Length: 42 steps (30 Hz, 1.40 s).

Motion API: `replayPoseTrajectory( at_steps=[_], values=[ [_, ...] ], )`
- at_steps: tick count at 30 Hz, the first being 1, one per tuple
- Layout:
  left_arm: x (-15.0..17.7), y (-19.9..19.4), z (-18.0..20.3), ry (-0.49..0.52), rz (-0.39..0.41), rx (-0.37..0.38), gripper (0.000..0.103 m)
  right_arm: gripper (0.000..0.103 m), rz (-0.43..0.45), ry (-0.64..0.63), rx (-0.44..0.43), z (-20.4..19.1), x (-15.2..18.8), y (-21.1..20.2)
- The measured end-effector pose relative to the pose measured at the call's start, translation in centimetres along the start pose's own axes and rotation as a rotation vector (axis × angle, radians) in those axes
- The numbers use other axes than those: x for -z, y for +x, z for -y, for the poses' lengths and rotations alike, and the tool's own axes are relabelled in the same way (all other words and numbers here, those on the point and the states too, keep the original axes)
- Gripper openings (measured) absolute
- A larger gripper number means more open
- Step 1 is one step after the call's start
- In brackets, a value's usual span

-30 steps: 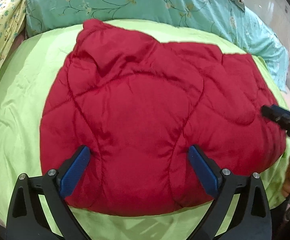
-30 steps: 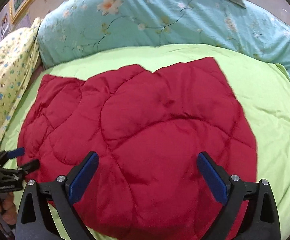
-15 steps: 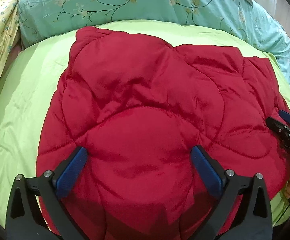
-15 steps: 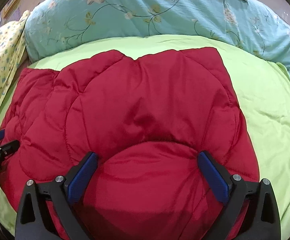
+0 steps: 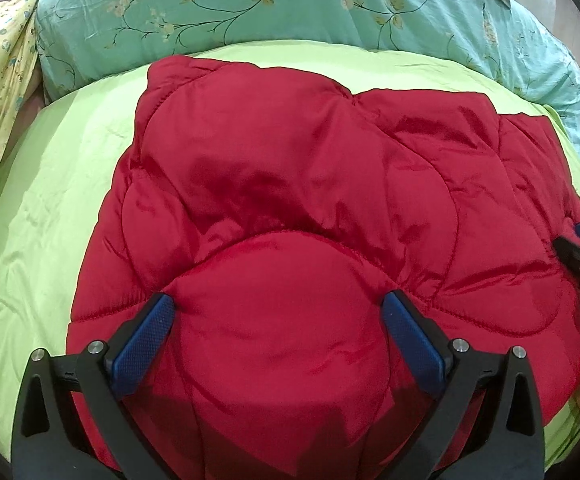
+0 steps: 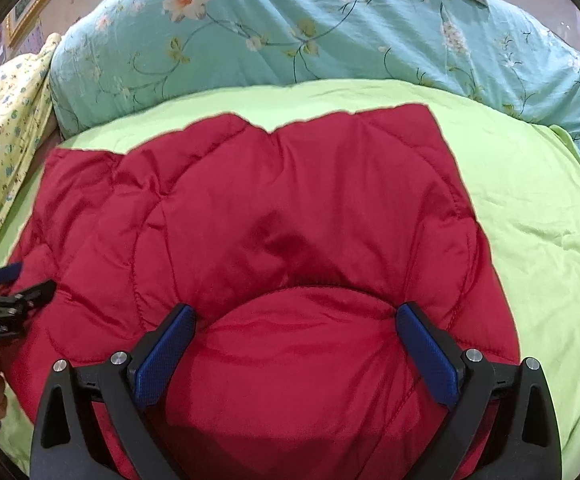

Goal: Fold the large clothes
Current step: 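Press both grippers down on the folded coat to flatten it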

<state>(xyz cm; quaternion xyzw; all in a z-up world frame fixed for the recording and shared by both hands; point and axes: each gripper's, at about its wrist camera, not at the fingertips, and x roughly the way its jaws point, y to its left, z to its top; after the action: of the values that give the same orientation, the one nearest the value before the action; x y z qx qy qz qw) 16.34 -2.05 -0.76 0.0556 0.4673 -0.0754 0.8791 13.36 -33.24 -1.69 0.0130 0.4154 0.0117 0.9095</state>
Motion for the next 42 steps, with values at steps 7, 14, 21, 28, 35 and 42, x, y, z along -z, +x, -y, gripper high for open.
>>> replayPoseTrajectory(
  at_steps=[7,14,21,28,35,42],
  values=[
    [0.0,0.0,0.0,0.001,0.004,0.003,0.103,0.103,-0.054,0.001,0.012,-0.1,-0.2,1.5],
    [0.1,-0.6,-0.1,-0.001,0.001,0.000,0.103,0.103,-0.062,-0.005,0.007,0.3,-0.1,2.3],
    [1.3,-2.8,-0.1,0.016,0.007,-0.002,0.103,0.103,-0.060,-0.004,0.004,0.4,0.0,2.3],
    [1.5,-1.7,-0.4,0.007,-0.013,0.006,0.103,0.102,-0.021,-0.013,0.029,-0.2,0.4,-0.7],
    [1.8,-1.7,-0.1,0.013,-0.001,0.002,0.103,0.103,-0.074,0.016,0.030,0.8,1.2,1.1],
    [1.7,-1.1,-0.2,0.008,0.007,0.004,0.103,0.103,-0.080,0.023,0.034,0.8,1.1,1.6]
  ],
)
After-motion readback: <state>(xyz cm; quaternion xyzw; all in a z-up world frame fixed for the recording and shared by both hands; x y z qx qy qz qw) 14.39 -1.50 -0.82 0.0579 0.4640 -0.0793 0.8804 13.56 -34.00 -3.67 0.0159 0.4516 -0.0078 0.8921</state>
